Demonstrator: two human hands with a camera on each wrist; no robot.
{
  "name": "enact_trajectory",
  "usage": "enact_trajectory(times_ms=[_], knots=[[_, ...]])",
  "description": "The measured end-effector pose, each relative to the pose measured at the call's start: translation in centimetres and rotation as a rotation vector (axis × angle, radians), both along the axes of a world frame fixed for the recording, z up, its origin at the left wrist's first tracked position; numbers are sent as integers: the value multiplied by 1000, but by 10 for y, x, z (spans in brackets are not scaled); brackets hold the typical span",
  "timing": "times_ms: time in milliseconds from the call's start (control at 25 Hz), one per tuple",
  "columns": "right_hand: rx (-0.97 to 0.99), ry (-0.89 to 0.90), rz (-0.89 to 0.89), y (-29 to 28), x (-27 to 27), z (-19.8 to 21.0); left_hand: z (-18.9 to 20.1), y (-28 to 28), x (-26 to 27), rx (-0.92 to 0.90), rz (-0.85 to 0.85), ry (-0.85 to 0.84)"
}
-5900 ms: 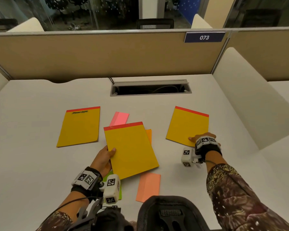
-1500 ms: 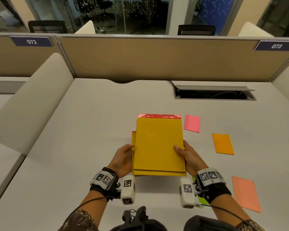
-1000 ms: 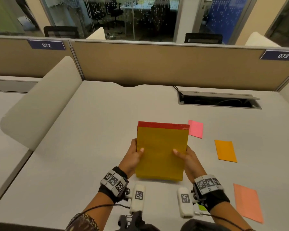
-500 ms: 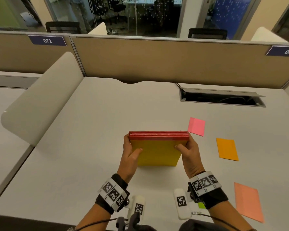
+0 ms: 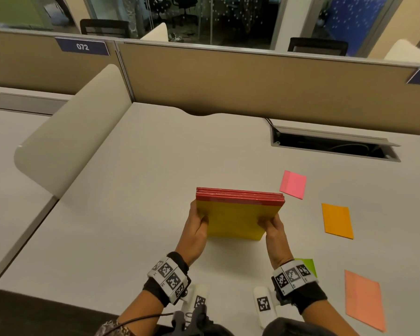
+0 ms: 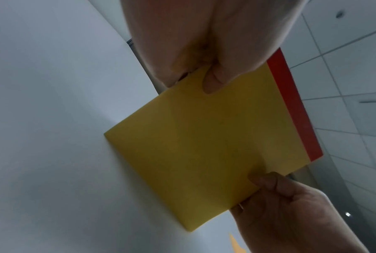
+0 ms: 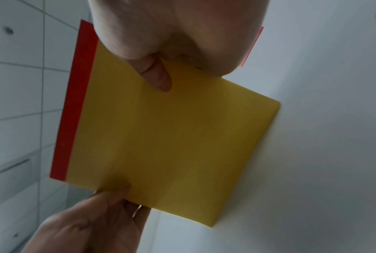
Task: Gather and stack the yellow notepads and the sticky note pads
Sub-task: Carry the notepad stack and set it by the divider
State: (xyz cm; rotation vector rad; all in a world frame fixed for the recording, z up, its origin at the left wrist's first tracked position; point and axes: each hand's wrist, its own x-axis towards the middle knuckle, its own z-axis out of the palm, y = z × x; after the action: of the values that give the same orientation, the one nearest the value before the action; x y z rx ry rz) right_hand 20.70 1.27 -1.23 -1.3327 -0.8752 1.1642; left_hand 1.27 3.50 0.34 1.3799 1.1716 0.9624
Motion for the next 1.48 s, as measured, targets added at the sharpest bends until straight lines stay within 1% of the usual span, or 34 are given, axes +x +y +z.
enact_trajectory(times_ms=[160, 240, 400, 520, 560, 640, 800, 920, 1000, 1240, 1400, 1480], knots=[[-53, -113, 96, -5, 3, -11, -19, -1, -7, -7, -48, 198], [-73, -163, 143, -4, 6, -14, -23, 5, -10, -4, -63, 270], [-111, -295, 204, 4, 13, -17, -18, 20, -12, -41, -80, 316], [-148, -355, 229, 15, 21, -16, -15, 33, -11, -131, -75, 339], [-154, -347, 236, 18, 24, -16, -15, 38, -11, -170, -76, 366], [-177, -271, 247, 26, 28, -14, -10, 48, -11, -271, -99, 396], [-305, -27, 242, 31, 27, -3, 5, 54, -14, -436, -142, 309], [-401, 115, 234, 29, 25, -4, 2, 51, -20, -538, -122, 261], [-460, 171, 247, 27, 24, -7, -3, 49, -23, -587, -97, 236], [-605, 97, 402, 28, 20, -7, -10, 33, -35, -653, -29, 216], [-589, 85, 427, 30, 19, -8, -11, 26, -38, -635, 18, 208], [-567, 101, 429, 28, 22, -6, -7, 20, -33, -621, 71, 163]])
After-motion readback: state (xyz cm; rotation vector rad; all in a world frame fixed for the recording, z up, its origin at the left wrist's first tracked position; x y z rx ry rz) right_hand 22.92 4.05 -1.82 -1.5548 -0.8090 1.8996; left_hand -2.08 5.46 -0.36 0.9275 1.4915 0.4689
